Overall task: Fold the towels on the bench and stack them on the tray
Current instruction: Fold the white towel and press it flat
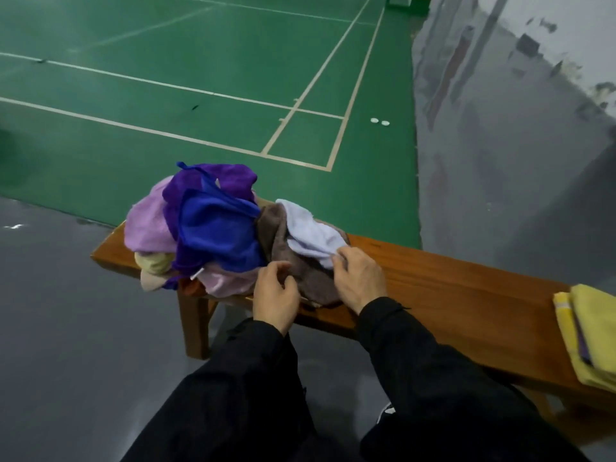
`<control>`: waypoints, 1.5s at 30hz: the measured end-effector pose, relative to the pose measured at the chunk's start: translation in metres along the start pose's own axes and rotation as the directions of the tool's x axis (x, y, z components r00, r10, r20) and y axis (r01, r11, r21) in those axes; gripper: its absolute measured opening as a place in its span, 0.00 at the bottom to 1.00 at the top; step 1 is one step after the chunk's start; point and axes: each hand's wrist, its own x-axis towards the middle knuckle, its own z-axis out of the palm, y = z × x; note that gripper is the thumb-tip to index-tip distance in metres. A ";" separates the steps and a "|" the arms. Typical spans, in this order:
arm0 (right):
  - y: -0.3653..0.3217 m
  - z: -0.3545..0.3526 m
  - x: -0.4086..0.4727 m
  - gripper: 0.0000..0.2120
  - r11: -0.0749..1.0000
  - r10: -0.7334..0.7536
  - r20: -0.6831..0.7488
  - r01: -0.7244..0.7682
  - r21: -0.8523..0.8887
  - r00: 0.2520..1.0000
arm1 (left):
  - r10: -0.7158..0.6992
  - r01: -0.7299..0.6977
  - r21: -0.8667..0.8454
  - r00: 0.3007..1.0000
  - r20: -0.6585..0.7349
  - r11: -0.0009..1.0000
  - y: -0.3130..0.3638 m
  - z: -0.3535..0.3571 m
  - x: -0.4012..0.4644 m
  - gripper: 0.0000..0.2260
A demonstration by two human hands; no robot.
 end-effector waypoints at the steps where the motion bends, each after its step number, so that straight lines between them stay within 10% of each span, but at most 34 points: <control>1: -0.002 -0.016 0.001 0.11 0.987 0.031 -0.055 -0.022 0.158 0.998 | 0.064 -0.064 -0.012 0.998 -0.009 0.998 0.008 -0.001 -0.001 0.11; 6: -0.011 -0.118 0.004 0.10 0.726 0.177 -0.240 0.038 0.687 0.955 | 0.400 -0.401 -0.039 0.916 -0.016 0.915 0.067 0.007 0.000 0.18; 11: -0.008 -0.192 0.003 0.10 0.415 0.262 -0.053 -0.063 0.908 0.964 | 0.578 -0.518 -0.262 0.766 0.281 0.814 0.140 0.036 -0.025 0.28; 20: 0.029 -0.248 -0.027 0.08 0.699 0.259 0.018 -0.200 0.687 0.966 | 0.446 0.292 -0.754 0.660 0.604 0.588 0.195 0.084 -0.069 0.28; 24: 0.051 -0.262 -0.047 0.22 0.661 0.119 0.199 -0.227 0.715 0.973 | 0.336 0.170 -0.651 0.744 0.577 0.740 0.202 0.094 -0.072 0.09; 26: 0.063 -0.266 -0.054 0.32 0.837 0.042 0.231 -0.160 0.524 0.972 | 0.309 0.154 -0.647 0.780 0.544 0.747 0.207 0.091 -0.068 0.07; 29: 0.073 -0.266 -0.058 0.20 0.995 0.013 0.134 -0.026 0.096 0.991 | 0.250 0.121 -0.602 0.833 0.494 0.789 0.210 0.086 -0.056 0.10; 33: 0.087 -0.264 -0.060 0.09 0.993 0.058 -0.022 -0.055 0.101 0.998 | 0.353 -0.179 -0.362 0.789 0.503 0.915 0.204 0.085 -0.039 0.09; 45: 0.126 -0.290 0.001 0.10 0.985 0.007 -0.424 -0.080 -0.155 0.905 | 0.664 -0.721 0.167 0.687 0.295 0.673 0.237 0.085 0.034 0.13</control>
